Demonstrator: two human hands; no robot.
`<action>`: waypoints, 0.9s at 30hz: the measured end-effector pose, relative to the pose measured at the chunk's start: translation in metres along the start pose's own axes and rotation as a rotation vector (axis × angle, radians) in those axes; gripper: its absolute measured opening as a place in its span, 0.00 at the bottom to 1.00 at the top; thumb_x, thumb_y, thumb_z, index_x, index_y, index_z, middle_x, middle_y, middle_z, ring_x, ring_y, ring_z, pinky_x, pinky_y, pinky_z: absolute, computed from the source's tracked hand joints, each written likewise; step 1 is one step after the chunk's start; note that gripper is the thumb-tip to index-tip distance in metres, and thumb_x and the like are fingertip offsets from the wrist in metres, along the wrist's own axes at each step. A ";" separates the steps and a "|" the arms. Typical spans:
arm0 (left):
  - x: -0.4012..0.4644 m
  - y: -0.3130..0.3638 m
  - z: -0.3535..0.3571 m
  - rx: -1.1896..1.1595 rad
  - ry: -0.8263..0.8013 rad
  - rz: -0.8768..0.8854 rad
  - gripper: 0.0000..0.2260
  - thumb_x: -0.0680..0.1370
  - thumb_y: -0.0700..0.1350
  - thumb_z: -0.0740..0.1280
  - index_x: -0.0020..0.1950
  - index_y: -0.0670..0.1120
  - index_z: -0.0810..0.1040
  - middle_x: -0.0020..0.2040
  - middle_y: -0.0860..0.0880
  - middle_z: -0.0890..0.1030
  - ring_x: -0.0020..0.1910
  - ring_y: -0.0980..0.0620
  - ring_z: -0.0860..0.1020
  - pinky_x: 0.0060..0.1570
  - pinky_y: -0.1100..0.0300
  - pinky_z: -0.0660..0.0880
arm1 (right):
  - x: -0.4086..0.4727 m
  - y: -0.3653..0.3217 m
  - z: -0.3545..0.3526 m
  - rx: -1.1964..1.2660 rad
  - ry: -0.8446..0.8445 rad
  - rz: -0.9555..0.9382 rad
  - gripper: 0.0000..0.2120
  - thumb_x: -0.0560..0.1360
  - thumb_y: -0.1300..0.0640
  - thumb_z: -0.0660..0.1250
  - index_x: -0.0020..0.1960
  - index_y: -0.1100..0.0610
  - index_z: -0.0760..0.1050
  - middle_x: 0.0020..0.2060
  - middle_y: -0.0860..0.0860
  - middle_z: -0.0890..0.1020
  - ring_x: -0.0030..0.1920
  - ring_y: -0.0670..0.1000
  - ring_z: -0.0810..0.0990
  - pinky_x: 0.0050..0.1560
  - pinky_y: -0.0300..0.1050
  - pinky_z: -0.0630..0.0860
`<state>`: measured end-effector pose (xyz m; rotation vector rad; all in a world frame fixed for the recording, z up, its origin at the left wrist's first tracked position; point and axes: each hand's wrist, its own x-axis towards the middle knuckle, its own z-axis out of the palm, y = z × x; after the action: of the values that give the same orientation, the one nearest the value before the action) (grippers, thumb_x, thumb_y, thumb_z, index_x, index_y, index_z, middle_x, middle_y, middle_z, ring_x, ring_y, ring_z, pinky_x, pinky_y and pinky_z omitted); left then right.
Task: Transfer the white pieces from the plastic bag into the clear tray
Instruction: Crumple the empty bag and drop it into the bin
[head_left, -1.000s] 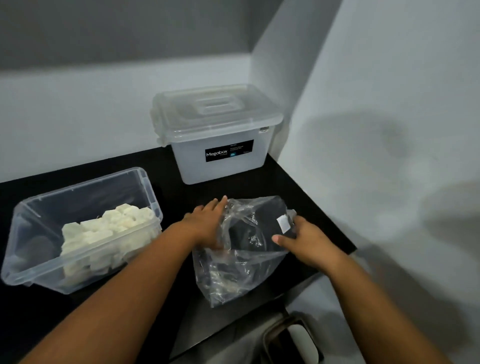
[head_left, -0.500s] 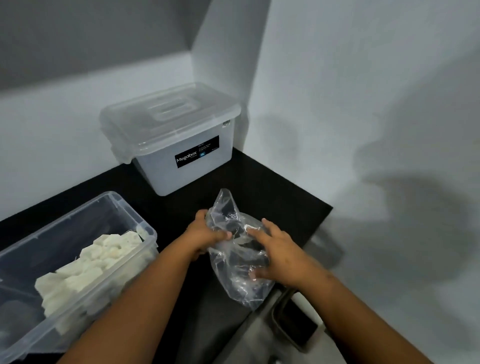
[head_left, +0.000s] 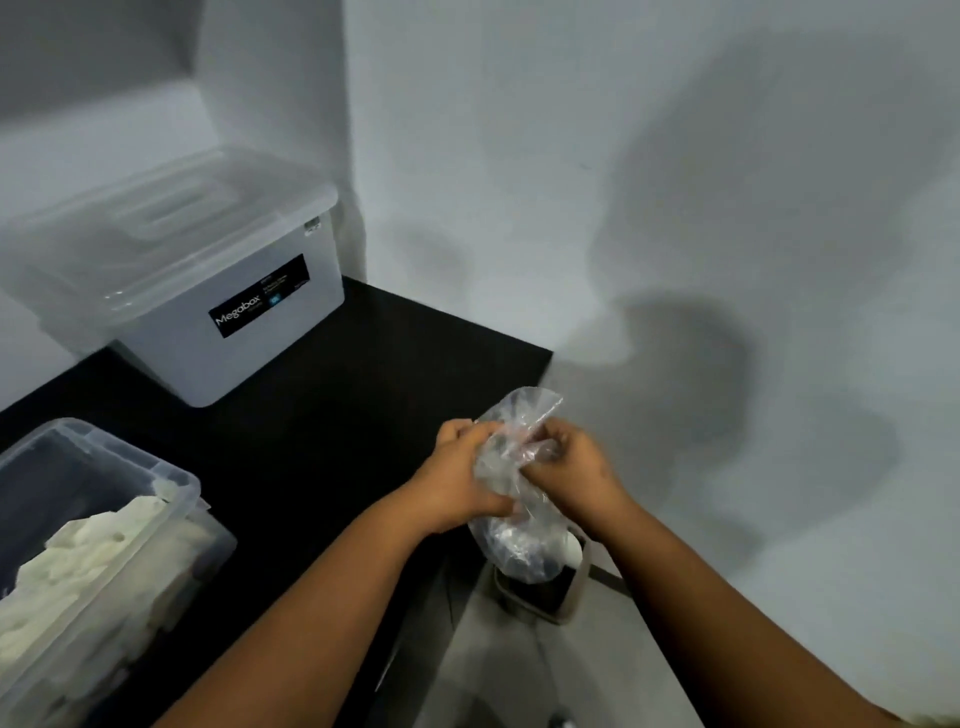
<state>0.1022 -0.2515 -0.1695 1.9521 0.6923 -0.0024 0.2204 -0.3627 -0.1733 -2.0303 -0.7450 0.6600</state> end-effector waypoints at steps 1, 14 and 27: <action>0.007 0.006 0.010 0.016 0.050 0.007 0.37 0.66 0.43 0.79 0.71 0.56 0.66 0.64 0.54 0.59 0.60 0.55 0.69 0.53 0.64 0.71 | -0.001 0.004 -0.010 0.139 -0.010 0.040 0.08 0.71 0.61 0.70 0.48 0.51 0.78 0.44 0.52 0.84 0.45 0.53 0.84 0.48 0.51 0.83; 0.066 0.018 0.142 -0.537 0.094 -0.177 0.16 0.70 0.33 0.73 0.52 0.50 0.77 0.49 0.46 0.82 0.47 0.50 0.81 0.44 0.59 0.80 | -0.029 0.130 -0.109 0.541 -0.137 0.255 0.30 0.71 0.45 0.74 0.70 0.36 0.67 0.67 0.39 0.72 0.63 0.46 0.77 0.54 0.46 0.81; 0.107 -0.135 0.273 -0.888 0.006 -0.595 0.19 0.76 0.41 0.69 0.65 0.51 0.72 0.57 0.48 0.80 0.49 0.50 0.82 0.37 0.60 0.77 | 0.000 0.313 -0.001 0.686 -0.058 0.591 0.14 0.74 0.67 0.70 0.59 0.58 0.80 0.50 0.58 0.85 0.48 0.59 0.85 0.44 0.47 0.83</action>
<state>0.2080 -0.3854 -0.4431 0.8647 1.0347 -0.0463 0.3023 -0.5065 -0.4393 -1.5657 0.0923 1.1286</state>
